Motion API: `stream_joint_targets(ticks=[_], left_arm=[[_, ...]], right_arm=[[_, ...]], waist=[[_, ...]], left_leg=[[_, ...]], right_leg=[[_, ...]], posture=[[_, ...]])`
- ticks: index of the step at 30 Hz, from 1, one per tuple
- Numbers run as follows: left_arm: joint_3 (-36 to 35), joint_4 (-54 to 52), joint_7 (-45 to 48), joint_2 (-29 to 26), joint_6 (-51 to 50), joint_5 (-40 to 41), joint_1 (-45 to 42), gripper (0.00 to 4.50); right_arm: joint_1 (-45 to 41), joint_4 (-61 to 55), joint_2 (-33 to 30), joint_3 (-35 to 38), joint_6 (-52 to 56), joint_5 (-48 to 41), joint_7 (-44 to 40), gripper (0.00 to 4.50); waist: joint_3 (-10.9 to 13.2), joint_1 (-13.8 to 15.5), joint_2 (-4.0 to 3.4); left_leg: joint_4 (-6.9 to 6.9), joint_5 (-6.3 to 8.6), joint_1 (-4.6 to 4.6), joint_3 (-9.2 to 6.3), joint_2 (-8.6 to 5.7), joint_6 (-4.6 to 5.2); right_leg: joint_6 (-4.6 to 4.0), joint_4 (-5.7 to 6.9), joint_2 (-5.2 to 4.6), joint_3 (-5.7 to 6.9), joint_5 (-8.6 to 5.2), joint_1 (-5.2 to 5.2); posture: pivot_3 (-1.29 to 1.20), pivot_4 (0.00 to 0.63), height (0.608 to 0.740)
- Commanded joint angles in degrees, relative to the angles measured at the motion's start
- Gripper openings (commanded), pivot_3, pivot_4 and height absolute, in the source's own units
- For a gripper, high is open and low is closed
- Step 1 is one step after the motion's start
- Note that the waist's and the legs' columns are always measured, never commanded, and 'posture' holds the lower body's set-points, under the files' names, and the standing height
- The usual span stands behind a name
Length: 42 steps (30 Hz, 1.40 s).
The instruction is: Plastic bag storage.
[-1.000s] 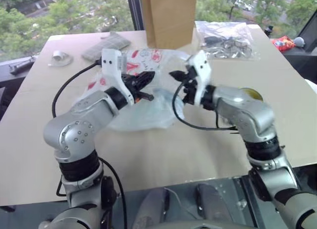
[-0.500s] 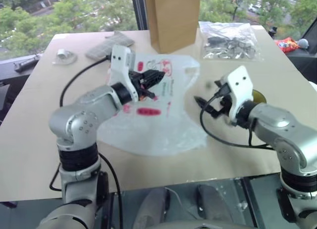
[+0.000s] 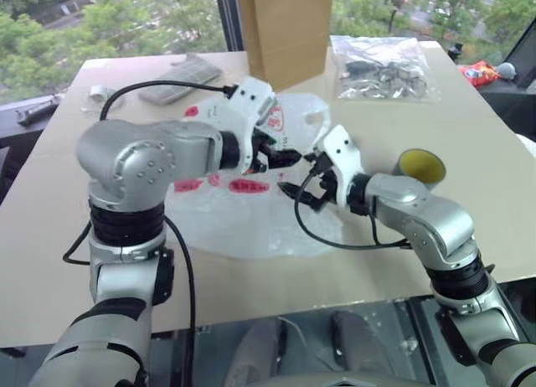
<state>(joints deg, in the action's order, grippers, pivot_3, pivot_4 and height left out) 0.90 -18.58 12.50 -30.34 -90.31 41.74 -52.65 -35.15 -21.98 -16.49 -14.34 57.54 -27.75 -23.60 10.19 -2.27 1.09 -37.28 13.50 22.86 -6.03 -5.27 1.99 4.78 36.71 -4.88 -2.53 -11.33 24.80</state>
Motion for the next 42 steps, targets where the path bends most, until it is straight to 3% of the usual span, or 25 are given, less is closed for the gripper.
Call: stream_joint_targets(ticks=[1,4,6,12,14,20,26,30,36,42], left_arm=[[-0.88,0.15,-1.30,-0.20,3.17,-4.02,0.76,3.50],[-0.25,1.89,0.22,-2.50,4.83,-6.08,1.01,3.50],[0.08,2.13,1.17,-3.37,4.68,-6.60,0.78,3.50],[-2.50,1.96,2.62,-1.96,-1.56,-5.63,-0.81,3.50],[-6.52,4.37,2.47,0.82,-2.16,-2.24,-2.25,3.50],[-8.10,4.71,2.04,0.13,-1.35,-5.23,-3.65,3.50],[-7.91,0.91,4.54,-0.34,6.51,-6.05,0.68,3.50],[-8.31,0.03,6.67,-0.48,5.52,-4.73,3.14,3.50],[-7.59,0.44,6.34,1.12,0.86,-4.34,1.00,3.50],[-5.13,2.33,4.39,4.17,-2.19,-3.62,-2.51,3.50]], right_arm=[[0.48,2.34,5.41,5.17,4.06,-7.00,-1.14,4.50],[-0.85,8.25,10.02,7.69,4.70,-10.30,-3.01,4.50],[-2.26,10.21,10.08,5.67,3.56,-9.08,-4.60,4.50],[-5.29,8.48,11.10,3.80,2.73,-9.68,-6.84,4.50],[-5.79,7.07,11.39,4.56,2.40,-9.59,-5.88,4.50],[-4.06,-2.47,3.76,10.19,5.71,-9.69,-2.26,4.50],[2.04,-9.62,-5.36,13.90,11.49,-10.96,-0.49,4.50],[4.46,-5.67,0.90,15.28,13.30,-19.37,-3.70,4.50],[0.29,0.52,6.31,8.41,9.96,-17.96,-6.26,4.50],[-3.41,2.52,9.40,7.25,7.92,-17.78,-5.46,4.50]], waist=[[0.00,-0.02,0.00],[0.00,-0.04,0.00],[0.01,-0.01,-0.01],[0.01,0.14,-0.01],[0.01,0.15,-0.01],[0.01,0.11,-0.01],[0.01,0.33,-0.01],[0.01,-0.18,-0.01],[0.01,0.21,-0.01],[0.01,0.26,-0.01]], left_leg=[[0.00,0.00,0.00,0.00,0.03,0.00],[0.01,0.00,0.00,-0.01,0.08,-0.01],[0.01,0.00,-0.01,0.00,0.06,-0.01],[0.01,0.00,0.04,-0.04,-0.02,-0.01],[0.02,0.00,0.04,-0.05,-0.02,-0.01],[-0.01,0.00,0.05,-0.09,-0.02,-0.02],[0.02,0.00,0.06,-0.07,-0.02,-0.02],[0.05,0.00,0.03,0.01,0.06,-0.01],[-0.02,0.01,0.01,0.03,0.02,0.01],[-0.02,0.00,0.04,-0.11,-0.01,-0.01]], right_leg=[[0.00,0.00,0.02,0.00,0.00,0.01],[-0.01,0.03,0.07,0.01,0.00,0.02],[-0.01,0.03,0.06,0.00,0.00,0.02],[-0.01,-0.03,-0.02,0.03,0.00,0.02],[-0.01,-0.02,-0.01,0.05,0.00,0.02],[0.00,0.00,-0.02,0.08,0.00,0.02],[-0.01,-0.04,-0.06,0.07,0.00,0.01],[-0.01,0.00,0.00,0.01,0.00,0.03],[0.00,0.03,-0.02,0.01,0.00,0.01],[0.00,0.02,-0.02,0.10,0.00,0.00]], posture=[[0.00,0.150,0.740],[0.00,0.150,0.740],[0.00,0.150,0.740],[0.00,0.150,0.740],[0.00,0.150,0.740],[0.00,0.150,0.740],[0.00,0.150,0.740],[0.00,0.150,0.740],[0.00,0.150,0.740],[0.00,0.150,0.740]])
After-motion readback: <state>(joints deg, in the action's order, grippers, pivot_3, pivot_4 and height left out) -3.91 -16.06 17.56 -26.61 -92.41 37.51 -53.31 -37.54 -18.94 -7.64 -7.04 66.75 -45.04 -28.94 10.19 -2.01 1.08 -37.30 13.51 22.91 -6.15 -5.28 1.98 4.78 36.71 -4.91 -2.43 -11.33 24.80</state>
